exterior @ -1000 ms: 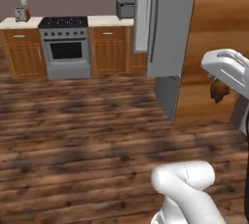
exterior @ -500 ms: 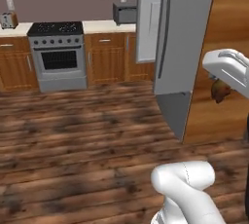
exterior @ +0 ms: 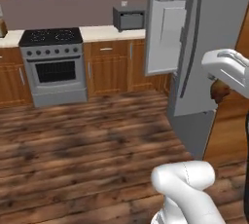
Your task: Transport the chicken drumstick and onion to the fridge. Place the chicken drumstick on the rack containing meat and place the onion on the rack containing the vegetable, ensuring meats and vegetables are on different racks.
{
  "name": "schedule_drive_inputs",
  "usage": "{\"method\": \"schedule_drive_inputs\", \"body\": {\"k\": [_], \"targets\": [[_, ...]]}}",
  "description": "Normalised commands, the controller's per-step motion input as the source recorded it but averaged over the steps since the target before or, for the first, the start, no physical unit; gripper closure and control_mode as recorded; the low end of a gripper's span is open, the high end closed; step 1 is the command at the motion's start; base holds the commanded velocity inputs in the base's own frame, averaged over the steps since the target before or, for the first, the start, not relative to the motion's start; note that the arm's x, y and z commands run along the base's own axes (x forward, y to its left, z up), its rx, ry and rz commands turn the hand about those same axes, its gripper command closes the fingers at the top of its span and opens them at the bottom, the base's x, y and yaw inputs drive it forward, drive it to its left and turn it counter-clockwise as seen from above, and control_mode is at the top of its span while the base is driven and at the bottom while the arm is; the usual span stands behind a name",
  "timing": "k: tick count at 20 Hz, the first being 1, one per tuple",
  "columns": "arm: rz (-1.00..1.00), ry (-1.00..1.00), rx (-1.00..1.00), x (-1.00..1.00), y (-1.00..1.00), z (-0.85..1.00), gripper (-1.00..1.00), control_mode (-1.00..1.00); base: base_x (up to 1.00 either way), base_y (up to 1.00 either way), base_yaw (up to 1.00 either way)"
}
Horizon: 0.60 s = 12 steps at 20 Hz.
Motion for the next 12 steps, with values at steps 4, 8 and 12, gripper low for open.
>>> {"method": "schedule_drive_inputs", "body": {"k": [4,8,12], "targets": [[0.00,0.00,0.00,0.00,0.00,0.00,1.00,1.00,1.00,0.49,-0.19],[0.00,0.00,0.00,0.00,0.00,0.00,1.00,1.00,1.00,0.77,-0.32],[0.00,0.00,0.00,0.00,0.00,0.00,1.00,1.00,1.00,0.82,-0.39]]}}
